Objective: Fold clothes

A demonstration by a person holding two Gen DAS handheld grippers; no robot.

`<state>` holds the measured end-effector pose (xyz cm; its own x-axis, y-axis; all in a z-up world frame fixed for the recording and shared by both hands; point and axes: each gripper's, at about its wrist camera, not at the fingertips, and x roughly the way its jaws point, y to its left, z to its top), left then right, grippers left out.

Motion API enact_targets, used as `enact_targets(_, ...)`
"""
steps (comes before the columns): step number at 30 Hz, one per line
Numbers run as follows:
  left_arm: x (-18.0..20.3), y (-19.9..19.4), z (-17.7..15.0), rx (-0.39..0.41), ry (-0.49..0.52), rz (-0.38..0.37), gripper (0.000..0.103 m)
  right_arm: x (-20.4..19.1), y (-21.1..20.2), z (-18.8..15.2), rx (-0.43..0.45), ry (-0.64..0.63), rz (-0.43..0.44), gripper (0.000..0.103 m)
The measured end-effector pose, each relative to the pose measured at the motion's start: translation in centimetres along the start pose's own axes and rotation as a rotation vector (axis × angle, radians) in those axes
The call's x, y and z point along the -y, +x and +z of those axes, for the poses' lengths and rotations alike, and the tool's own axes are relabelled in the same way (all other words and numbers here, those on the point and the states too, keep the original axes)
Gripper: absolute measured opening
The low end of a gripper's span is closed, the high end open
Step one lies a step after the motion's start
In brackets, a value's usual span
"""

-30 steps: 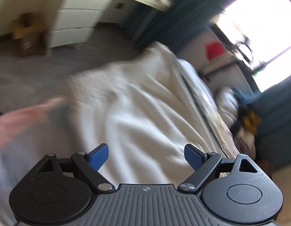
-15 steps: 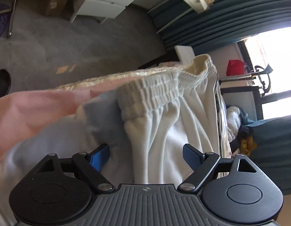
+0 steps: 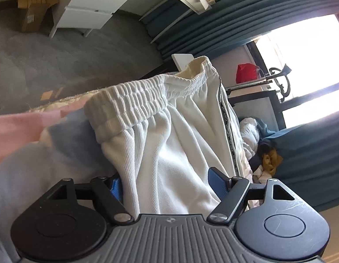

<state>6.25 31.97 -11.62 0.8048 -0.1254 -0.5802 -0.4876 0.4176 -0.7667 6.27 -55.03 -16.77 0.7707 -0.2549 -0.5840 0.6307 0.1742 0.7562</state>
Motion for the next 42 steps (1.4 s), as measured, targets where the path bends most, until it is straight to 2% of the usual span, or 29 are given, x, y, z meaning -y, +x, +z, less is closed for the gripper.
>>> enact_targets(3, -0.5, 1.2, 0.3, -0.011, -0.014, 0.008, 0.058, -0.7, -1.1, 0.2, 0.054, -0.024, 0.023, 0.006)
enact_targets(4, -0.4, 1.3, 0.2, -0.007, -0.01, 0.009, 0.049, -1.0, -1.5, 0.2, 0.072, -0.037, 0.03, 0.006)
enact_targets(7, -0.3, 1.5, 0.2, -0.011, 0.0, 0.005, 0.011, -1.6, -2.2, 0.1, 0.109, -0.059, 0.054, 0.006)
enact_targets(8, -0.3, 1.4, 0.2, -0.007, 0.003, -0.009, 0.007, -1.8, -2.4, 0.1, 0.12, -0.063, 0.062, 0.006)
enact_targets(14, 0.7, -1.2, 1.4, 0.027, 0.03, -0.05, 0.005, -2.2, -4.8, 0.7, 0.208, -0.067, 0.106, 0.005)
enact_targets(20, 4.0, -5.0, 4.2, 0.083, 0.067, -0.095, 0.004, -3.2, -7.7, 0.7, 0.284, -0.05, 0.162, 0.005)
enact_targets(27, 9.9, -3.6, 6.3, 0.116, 0.096, -0.032, 0.004, -7.5, -8.5, -0.3, 0.345, -0.127, 0.205, 0.005)
enact_targets(30, 12.6, -2.2, 7.4, 0.138, 0.105, 0.0, 0.004, -9.5, -7.7, -0.4, 0.358, -0.175, 0.212, 0.005)
enact_targets(34, 16.3, 1.0, 9.2, 0.162, 0.099, 0.022, 0.004, -12.9, -4.4, 0.2, 0.346, -0.239, 0.219, 0.005)
enact_targets(38, 20.5, 6.2, 11.2, 0.186, 0.135, 0.046, 0.004, -17.9, 0.7, -0.3, 0.334, -0.345, 0.209, 0.005)
enact_targets(42, 23.4, 13.4, 13.5, 0.189, 0.157, 0.098, 0.004, -23.6, 8.0, -2.0, 0.31, -0.482, 0.166, 0.005)
